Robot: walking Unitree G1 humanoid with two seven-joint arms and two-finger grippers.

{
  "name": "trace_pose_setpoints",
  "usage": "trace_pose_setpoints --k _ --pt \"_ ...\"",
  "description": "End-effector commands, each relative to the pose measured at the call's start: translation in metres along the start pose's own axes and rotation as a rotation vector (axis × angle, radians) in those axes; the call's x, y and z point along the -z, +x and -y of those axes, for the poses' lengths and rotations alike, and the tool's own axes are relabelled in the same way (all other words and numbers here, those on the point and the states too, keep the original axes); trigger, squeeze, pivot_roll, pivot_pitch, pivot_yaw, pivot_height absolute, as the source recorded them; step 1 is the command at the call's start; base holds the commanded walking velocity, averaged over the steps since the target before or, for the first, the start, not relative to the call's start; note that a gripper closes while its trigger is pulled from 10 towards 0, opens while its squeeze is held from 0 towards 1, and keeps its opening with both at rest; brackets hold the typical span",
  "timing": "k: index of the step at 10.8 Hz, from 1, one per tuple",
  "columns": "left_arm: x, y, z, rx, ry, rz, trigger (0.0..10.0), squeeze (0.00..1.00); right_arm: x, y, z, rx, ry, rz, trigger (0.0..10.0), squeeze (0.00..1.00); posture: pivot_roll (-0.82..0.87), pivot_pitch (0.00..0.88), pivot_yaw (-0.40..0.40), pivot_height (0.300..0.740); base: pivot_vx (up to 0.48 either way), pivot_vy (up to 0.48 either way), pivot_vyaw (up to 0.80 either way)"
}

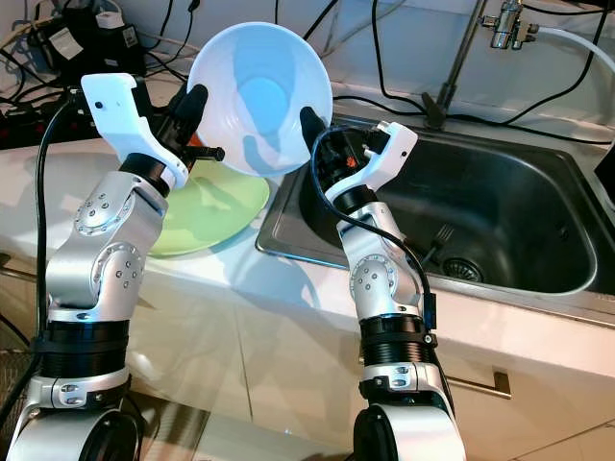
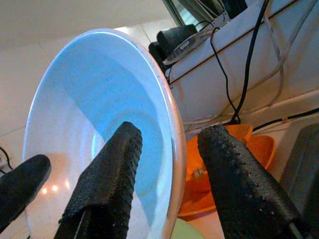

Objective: Kitchen organization

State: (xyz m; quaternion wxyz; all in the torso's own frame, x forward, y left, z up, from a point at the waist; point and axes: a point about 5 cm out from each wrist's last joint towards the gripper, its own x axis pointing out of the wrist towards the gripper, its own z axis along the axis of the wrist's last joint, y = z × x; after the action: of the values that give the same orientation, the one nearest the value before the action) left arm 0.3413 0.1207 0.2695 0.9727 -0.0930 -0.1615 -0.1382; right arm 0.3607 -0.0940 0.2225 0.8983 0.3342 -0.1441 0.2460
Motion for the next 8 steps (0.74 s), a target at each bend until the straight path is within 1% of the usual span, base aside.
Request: trace_pose_setpoints --k 1,5,8 --pt "-0.0078 -0.0012 0.0065 0.039 -0.004 0.033 10.0 0.0 0.0005 -0.0017 0.0004 -0.004 -0.012 -0.006 0.0 0.0 0.24 0.036 -0.026 0.74 0.0 0.0 0.0" --pt "-0.008 -0.0012 0.0101 0.065 -0.001 0.034 10.0 0.0 0.0024 -0.0017 -0.0005 -0.013 -0.015 -0.019 0.0 0.0 0.24 0.038 -0.028 0.74 0.0 0.0 0.0" --pt "-0.0075 -0.0015 0.0138 0.093 0.025 0.031 10.0 0.0 0.0038 -0.0018 -0.0005 -0.011 -0.017 -0.026 0.0 0.0 0.24 0.038 -0.027 0.74 0.0 0.0 0.0"
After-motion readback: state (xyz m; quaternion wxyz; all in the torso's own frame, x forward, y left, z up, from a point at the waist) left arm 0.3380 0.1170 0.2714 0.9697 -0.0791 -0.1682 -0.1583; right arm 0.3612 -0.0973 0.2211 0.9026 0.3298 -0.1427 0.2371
